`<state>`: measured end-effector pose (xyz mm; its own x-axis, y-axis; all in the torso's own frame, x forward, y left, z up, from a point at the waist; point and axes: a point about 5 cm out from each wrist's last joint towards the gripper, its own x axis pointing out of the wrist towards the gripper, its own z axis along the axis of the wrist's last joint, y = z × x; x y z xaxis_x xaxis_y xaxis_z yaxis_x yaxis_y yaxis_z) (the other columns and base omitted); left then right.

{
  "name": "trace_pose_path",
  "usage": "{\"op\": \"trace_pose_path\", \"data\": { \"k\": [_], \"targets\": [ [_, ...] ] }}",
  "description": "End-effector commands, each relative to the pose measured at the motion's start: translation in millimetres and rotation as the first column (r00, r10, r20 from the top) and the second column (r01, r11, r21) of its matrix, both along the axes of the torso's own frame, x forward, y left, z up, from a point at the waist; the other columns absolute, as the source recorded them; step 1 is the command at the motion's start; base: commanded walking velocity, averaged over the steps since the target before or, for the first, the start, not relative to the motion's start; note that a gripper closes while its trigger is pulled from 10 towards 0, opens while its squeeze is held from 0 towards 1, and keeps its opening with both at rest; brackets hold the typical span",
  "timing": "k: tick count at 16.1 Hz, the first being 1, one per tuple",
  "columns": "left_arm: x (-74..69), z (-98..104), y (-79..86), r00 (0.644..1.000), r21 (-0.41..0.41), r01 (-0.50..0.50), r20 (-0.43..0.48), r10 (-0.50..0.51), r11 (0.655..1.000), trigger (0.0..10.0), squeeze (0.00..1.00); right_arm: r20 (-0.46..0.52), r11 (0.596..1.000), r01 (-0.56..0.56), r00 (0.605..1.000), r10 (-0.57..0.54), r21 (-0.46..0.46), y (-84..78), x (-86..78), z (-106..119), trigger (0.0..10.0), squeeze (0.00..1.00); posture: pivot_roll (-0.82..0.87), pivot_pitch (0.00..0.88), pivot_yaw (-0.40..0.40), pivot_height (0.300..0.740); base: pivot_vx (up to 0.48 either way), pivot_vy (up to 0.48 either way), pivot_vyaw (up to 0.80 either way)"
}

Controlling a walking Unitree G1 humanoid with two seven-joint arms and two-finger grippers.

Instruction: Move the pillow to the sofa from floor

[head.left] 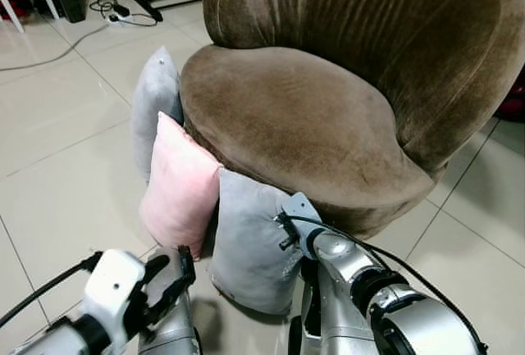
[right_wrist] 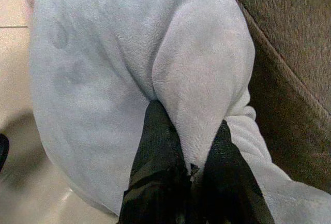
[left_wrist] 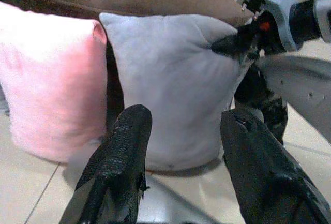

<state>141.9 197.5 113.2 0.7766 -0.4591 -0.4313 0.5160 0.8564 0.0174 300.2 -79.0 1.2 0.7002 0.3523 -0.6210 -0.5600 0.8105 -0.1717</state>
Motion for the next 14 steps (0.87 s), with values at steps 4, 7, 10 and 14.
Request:
{"op": "trace_pose_path", "data": {
  "k": [4, 7, 10, 14],
  "targets": [
    [16.2, -4.9, -6.1, 0.998, 0.010, -0.037, 0.047, 0.037, 0.999, 10.0, 0.00, 0.065, 0.997, 0.031, 0.997, -0.036, 0.073, -3.9, 11.0, 12.6, 0.0, 0.00, 0.06, 0.000, -0.061, 0.470, 0.000, 0.000, 0.00],
    [32.1, 10.9, -5.7, 0.971, 0.025, -0.126, 0.208, 0.118, 0.992, 10.0, 0.00, 0.203, 0.955, 0.113, 0.964, -0.173, 0.274, -22.8, 39.9, 53.4, 0.0, 0.00, 0.03, 0.000, -0.057, 0.470, 0.000, 0.000, 0.00],
    [42.3, 21.8, -5.2, 0.942, 0.006, -0.196, 0.278, 0.186, 0.981, 10.0, 0.00, 0.378, 0.917, 0.060, 0.899, -0.221, 0.394, -53.6, 50.9, 111.2, 0.0, 0.00, 0.00, 0.000, -0.051, 0.470, 0.000, 0.000, 0.00],
    [63.8, 35.8, -4.0, 0.892, 0.007, -0.263, 0.381, 0.241, 0.965, 10.0, 0.00, 0.586, 0.852, 0.047, 0.707, -0.397, 0.521, -113.8, 62.0, 225.0, 0.0, 0.00, -0.02, 0.000, -0.041, 0.470, 0.000, 0.000, 0.00]
  ]
}}
